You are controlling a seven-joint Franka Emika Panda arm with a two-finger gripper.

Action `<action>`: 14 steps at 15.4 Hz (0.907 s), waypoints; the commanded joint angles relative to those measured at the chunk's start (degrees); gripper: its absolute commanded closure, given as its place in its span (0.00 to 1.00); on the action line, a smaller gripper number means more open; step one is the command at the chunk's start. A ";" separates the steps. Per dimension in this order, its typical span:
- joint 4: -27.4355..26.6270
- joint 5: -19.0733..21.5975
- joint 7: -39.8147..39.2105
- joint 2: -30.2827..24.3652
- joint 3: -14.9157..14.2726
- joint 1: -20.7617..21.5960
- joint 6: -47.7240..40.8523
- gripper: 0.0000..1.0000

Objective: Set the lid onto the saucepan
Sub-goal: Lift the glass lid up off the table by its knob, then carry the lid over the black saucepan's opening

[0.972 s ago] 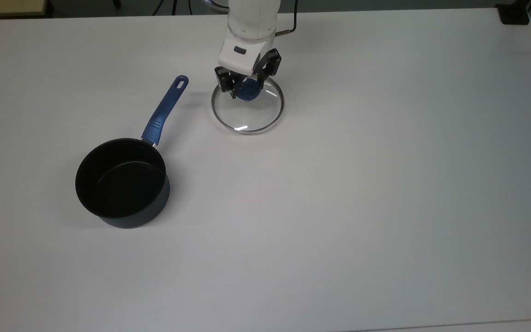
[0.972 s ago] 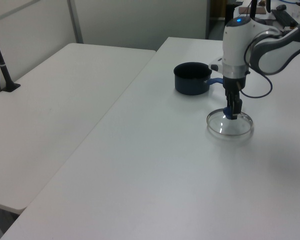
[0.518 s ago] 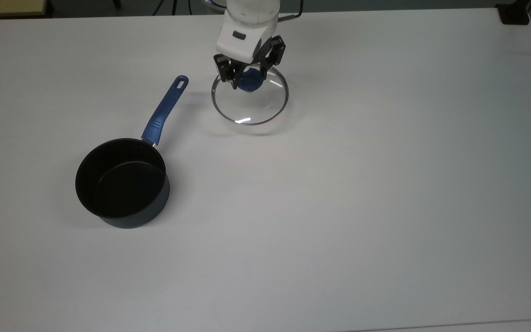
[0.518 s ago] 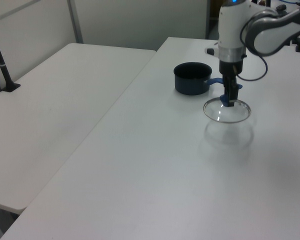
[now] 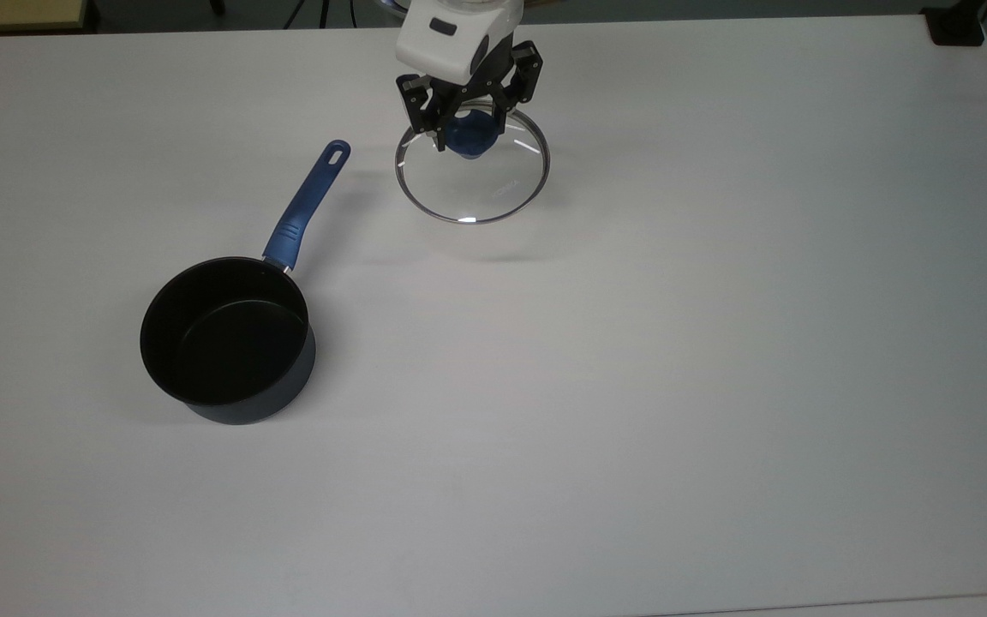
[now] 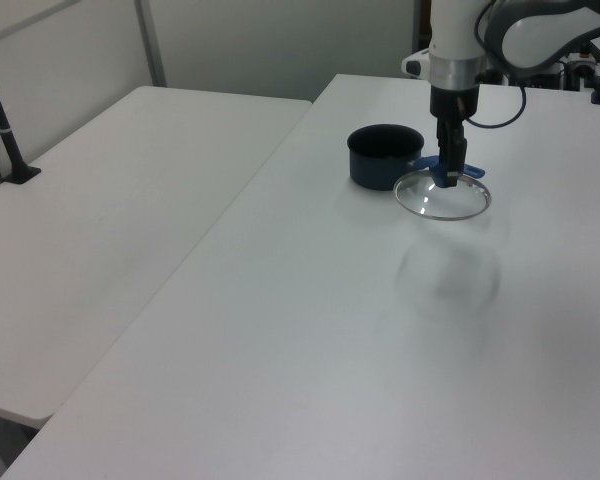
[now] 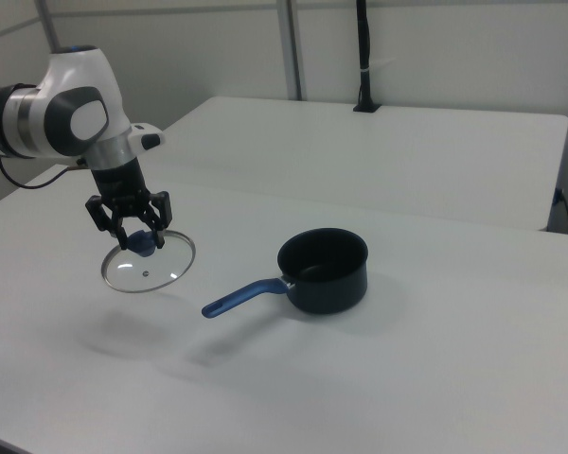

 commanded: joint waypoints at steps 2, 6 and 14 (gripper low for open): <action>2.82 0.28 0.43 -0.43 -1.30 -0.36 -1.69 0.40; 7.21 0.01 -0.88 2.99 -4.90 -0.45 -3.00 0.40; 20.92 -0.51 -3.00 14.24 -9.30 -4.22 -4.50 0.40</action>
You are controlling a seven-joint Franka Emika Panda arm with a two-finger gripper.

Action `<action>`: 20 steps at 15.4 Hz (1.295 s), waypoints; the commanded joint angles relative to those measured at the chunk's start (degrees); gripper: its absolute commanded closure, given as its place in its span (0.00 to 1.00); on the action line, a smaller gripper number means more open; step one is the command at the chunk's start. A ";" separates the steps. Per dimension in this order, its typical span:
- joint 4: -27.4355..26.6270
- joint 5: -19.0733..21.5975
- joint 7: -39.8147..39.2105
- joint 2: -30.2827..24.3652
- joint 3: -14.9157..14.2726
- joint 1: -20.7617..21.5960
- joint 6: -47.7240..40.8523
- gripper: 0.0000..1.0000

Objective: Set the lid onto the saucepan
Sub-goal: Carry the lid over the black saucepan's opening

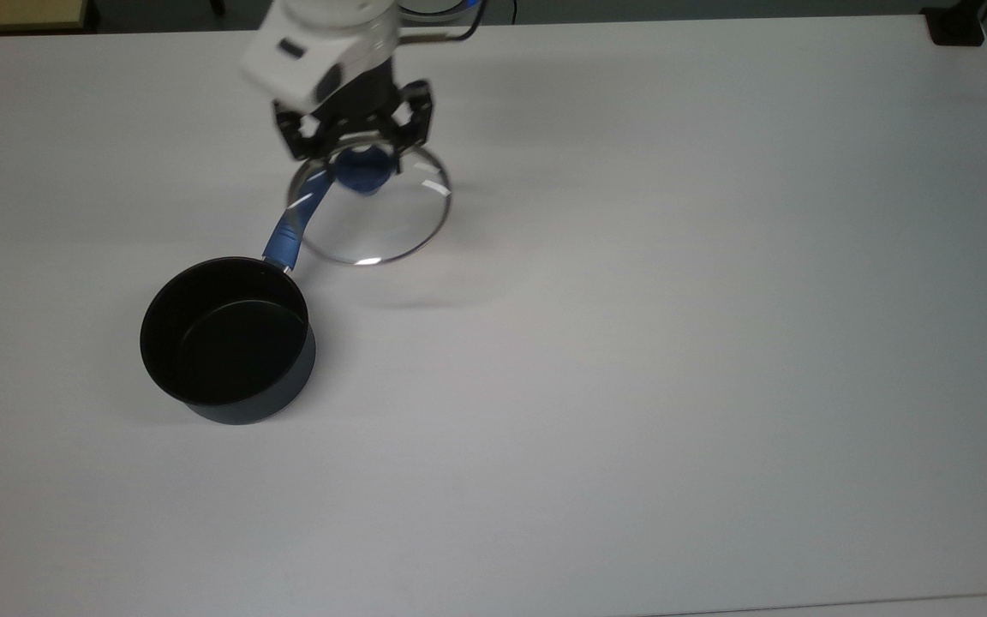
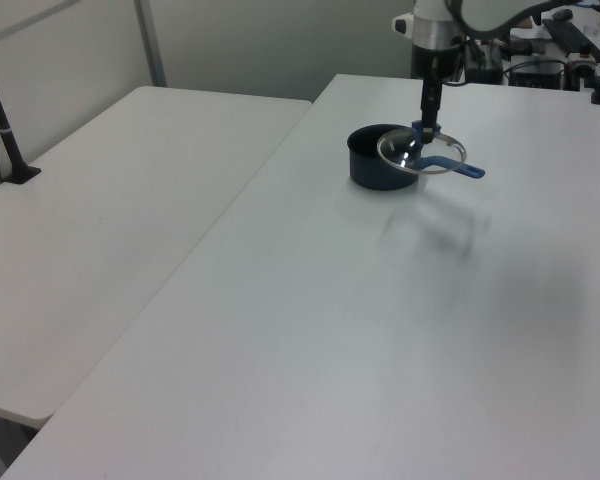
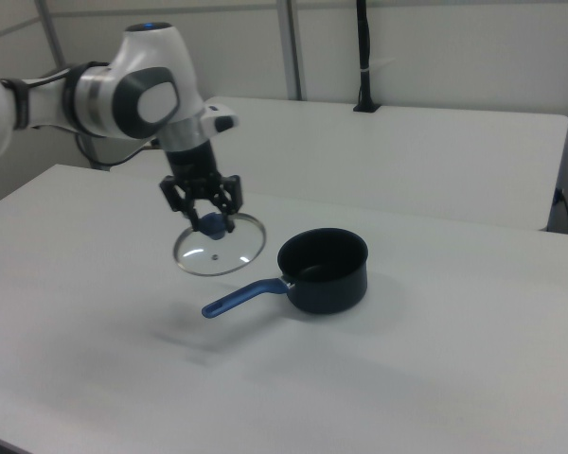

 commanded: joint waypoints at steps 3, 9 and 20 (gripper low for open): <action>10.86 -0.47 -1.21 8.68 -2.24 -2.11 -2.68 0.40; 15.34 0.14 -1.12 13.61 -6.11 -2.20 -2.68 0.40; 24.21 2.69 3.87 21.07 -8.40 -2.20 -5.58 0.43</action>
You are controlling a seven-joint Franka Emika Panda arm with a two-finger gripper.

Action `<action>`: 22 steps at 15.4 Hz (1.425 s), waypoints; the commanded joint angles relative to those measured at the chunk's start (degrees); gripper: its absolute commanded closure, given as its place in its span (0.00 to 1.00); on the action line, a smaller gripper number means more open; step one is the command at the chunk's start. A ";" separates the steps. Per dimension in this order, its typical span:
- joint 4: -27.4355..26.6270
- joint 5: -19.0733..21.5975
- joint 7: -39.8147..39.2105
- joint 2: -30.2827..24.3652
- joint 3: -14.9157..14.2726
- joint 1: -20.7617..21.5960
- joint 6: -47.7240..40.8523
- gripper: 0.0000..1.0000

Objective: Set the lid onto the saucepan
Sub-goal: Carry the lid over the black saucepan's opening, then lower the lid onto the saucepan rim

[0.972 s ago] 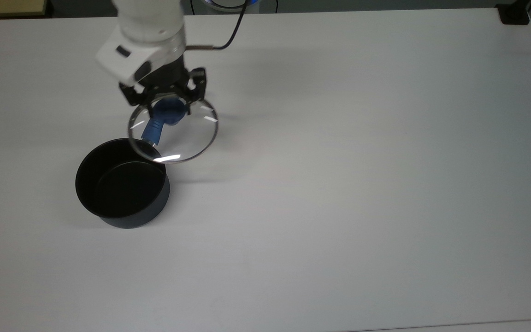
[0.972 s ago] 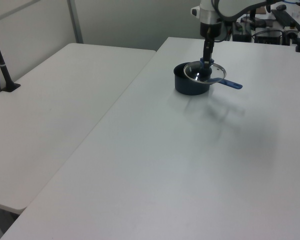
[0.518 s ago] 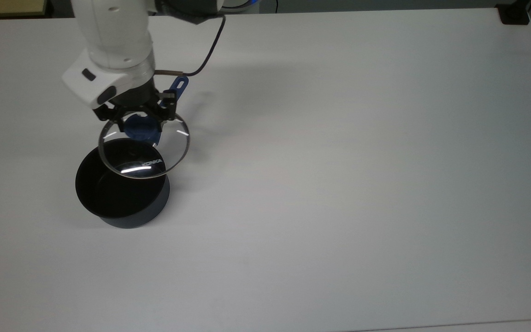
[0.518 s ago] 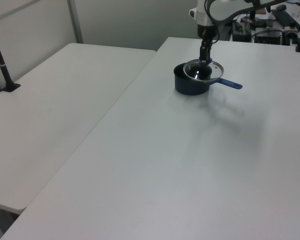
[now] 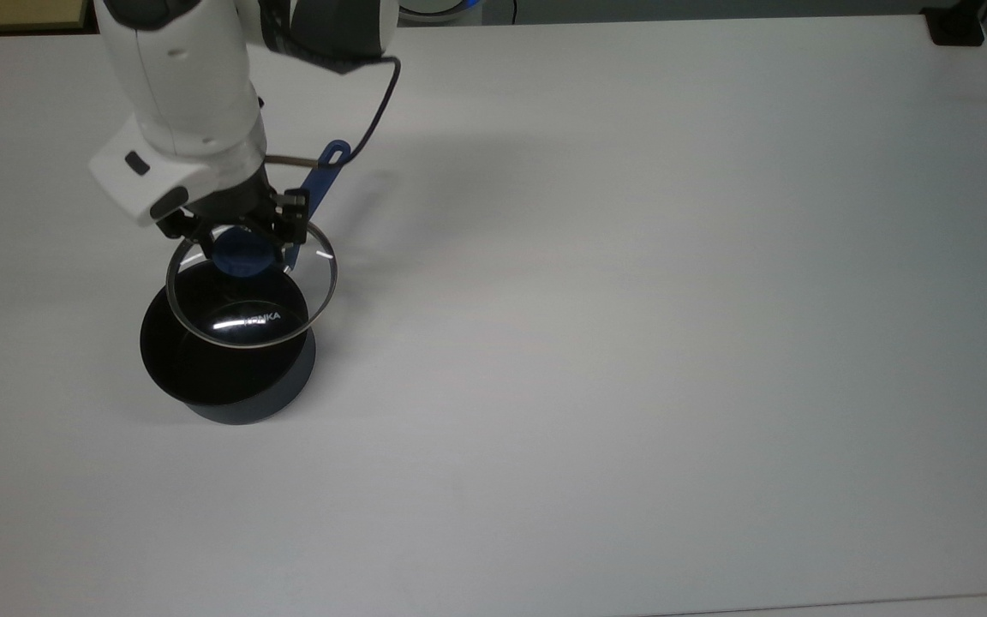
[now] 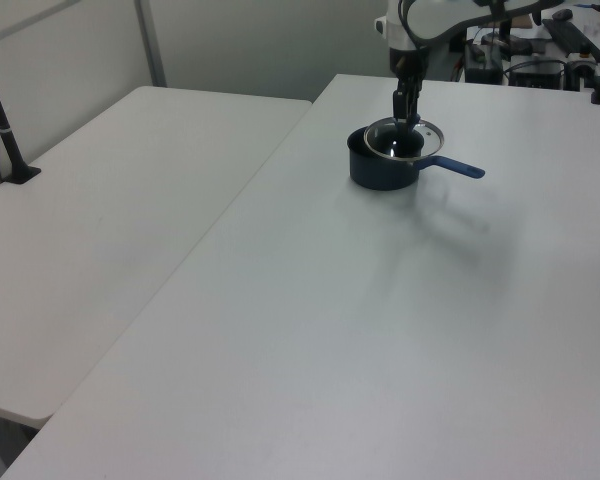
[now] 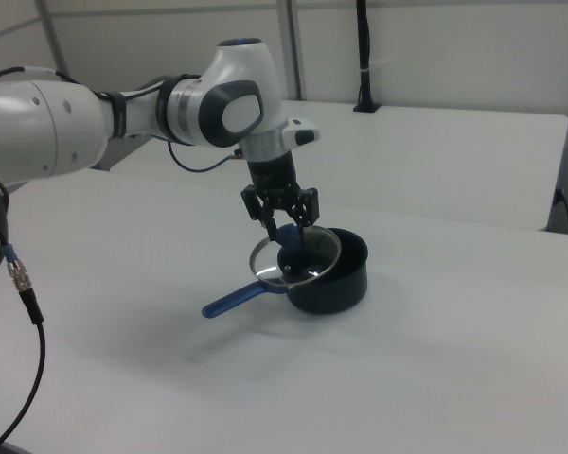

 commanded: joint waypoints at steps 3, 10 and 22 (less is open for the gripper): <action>7.65 1.28 6.51 5.35 -1.22 -0.06 -1.85 0.44; 10.03 2.60 13.20 7.46 -1.22 -1.12 1.14 0.46; 9.32 3.65 13.91 7.47 -1.31 -1.82 3.69 0.47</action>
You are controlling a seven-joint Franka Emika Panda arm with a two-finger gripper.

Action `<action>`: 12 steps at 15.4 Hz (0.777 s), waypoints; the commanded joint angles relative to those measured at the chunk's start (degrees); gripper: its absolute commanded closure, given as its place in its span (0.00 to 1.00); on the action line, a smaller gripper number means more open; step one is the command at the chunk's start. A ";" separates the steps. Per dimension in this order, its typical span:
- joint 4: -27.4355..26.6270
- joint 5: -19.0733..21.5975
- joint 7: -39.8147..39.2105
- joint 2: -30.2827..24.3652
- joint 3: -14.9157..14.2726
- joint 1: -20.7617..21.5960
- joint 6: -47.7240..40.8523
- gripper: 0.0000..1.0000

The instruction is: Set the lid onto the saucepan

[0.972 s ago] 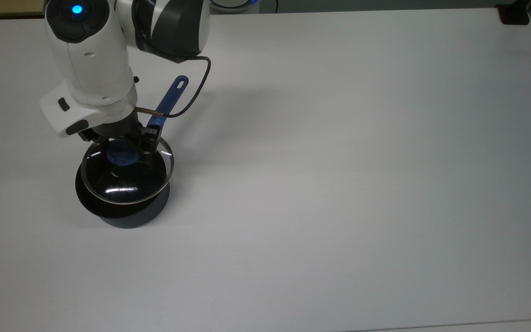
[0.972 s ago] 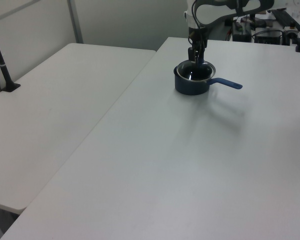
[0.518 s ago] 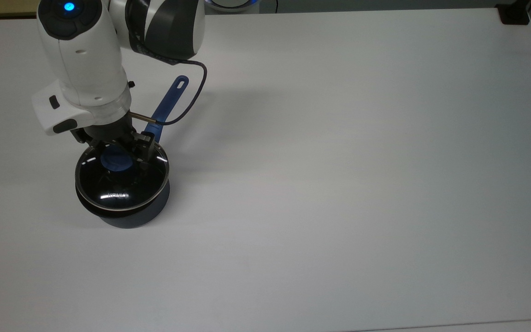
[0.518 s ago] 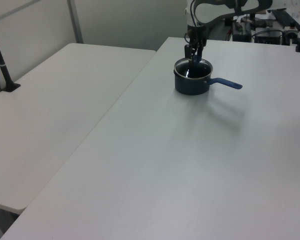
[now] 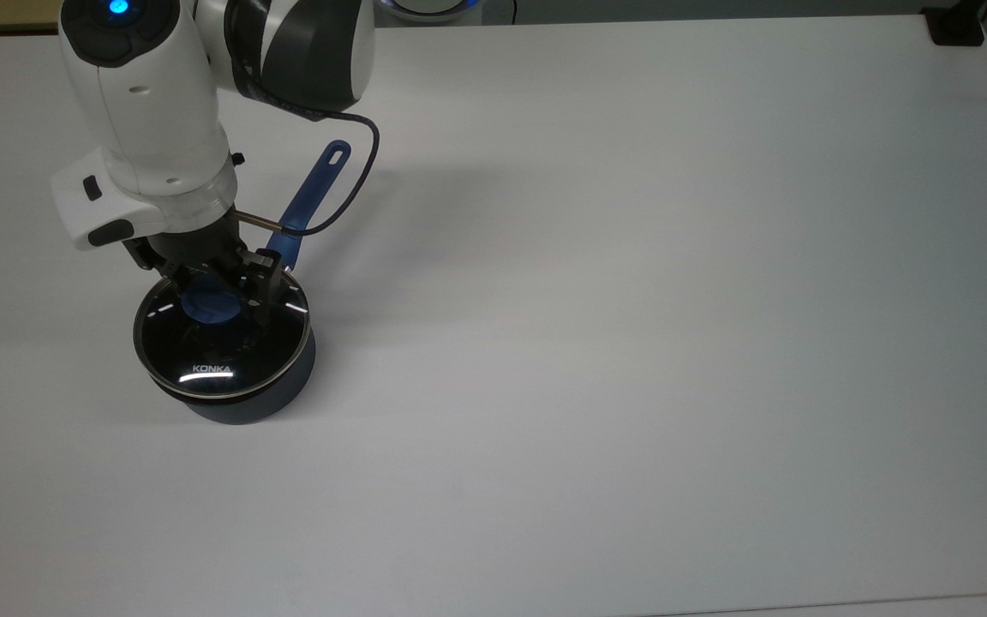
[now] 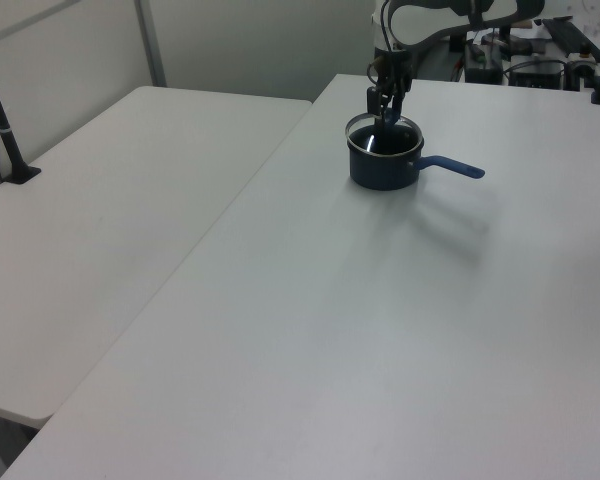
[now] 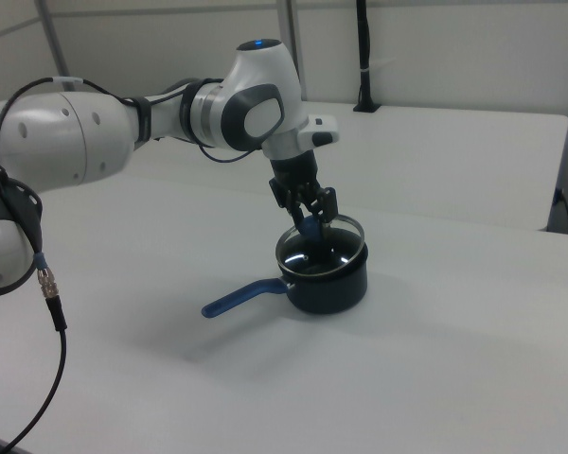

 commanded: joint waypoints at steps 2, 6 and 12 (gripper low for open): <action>0.92 1.10 -0.96 0.59 -1.07 -0.17 0.50 0.47; -0.92 0.84 -3.68 0.50 -1.07 0.09 0.33 0.47; -2.94 0.75 -4.92 0.41 -0.80 0.88 0.50 0.38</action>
